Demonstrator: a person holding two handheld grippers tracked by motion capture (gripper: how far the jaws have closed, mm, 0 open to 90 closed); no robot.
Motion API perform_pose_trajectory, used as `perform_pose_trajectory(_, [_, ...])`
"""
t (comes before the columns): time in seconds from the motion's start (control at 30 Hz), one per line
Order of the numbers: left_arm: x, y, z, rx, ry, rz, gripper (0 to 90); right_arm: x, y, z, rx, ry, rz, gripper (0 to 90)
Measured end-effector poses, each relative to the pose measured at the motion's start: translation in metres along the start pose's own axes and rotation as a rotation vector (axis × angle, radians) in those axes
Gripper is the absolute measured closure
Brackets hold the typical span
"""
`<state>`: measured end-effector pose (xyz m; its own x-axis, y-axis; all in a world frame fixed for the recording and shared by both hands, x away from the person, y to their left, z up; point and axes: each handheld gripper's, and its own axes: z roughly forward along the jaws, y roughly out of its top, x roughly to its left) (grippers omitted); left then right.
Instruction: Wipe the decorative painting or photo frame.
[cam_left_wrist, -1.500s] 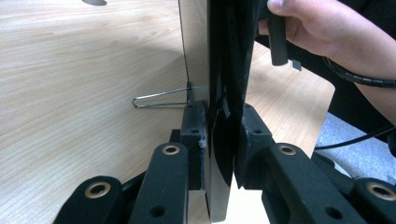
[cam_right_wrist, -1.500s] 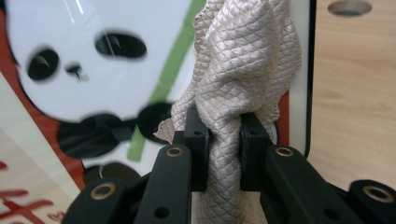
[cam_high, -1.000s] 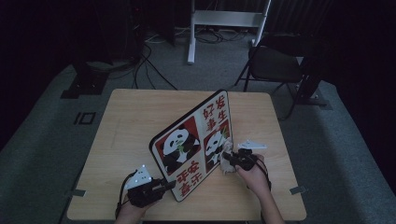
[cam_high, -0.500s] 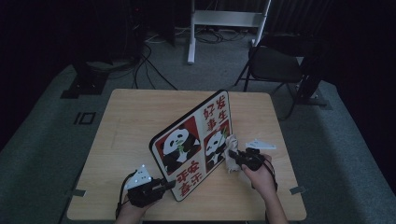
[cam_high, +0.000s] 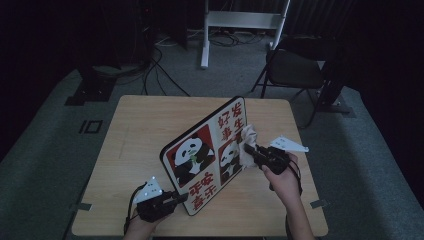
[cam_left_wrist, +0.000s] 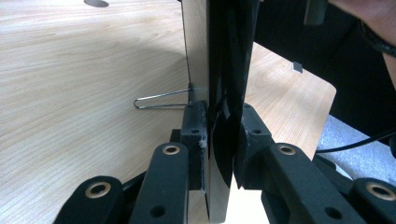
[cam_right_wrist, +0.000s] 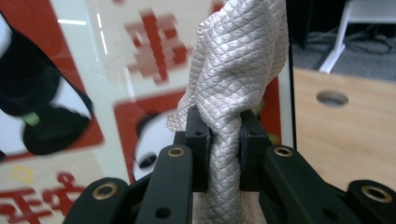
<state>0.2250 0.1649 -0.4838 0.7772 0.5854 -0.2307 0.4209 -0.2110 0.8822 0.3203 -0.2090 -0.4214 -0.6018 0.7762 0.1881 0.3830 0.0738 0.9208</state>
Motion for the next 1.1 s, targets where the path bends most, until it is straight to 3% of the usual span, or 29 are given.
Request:
perform_pose_trajectory(0.2, [0.0, 0.0, 0.0, 0.001, 0.001, 0.0, 77.5, 0.011, 0.022, -0.001, -0.056, 0.013, -0.032, 78.5])
perform_pose_trajectory(0.27, [0.0, 0.0, 0.0, 0.002, -0.002, -0.001, 77.5, 0.02, 0.037, 0.0, -0.092, 0.034, -0.052, 78.4])
perform_pose_trajectory(0.57, [0.0, 0.0, 0.0, 0.007, 0.002, 0.003, 77.6, 0.046, 0.072, 0.004, -0.166, 0.101, -0.101, 78.4])
perform_pose_trajectory(0.9, [0.0, 0.0, 0.0, 0.005, 0.002, 0.004, 77.6, 0.063, 0.09, 0.014, -0.197, 0.145, -0.125, 78.4])
perform_pose_trajectory(1.1, [0.0, 0.0, 0.0, 0.008, -0.001, 0.005, 77.6, 0.062, 0.095, 0.026, -0.166, 0.112, -0.137, 78.3])
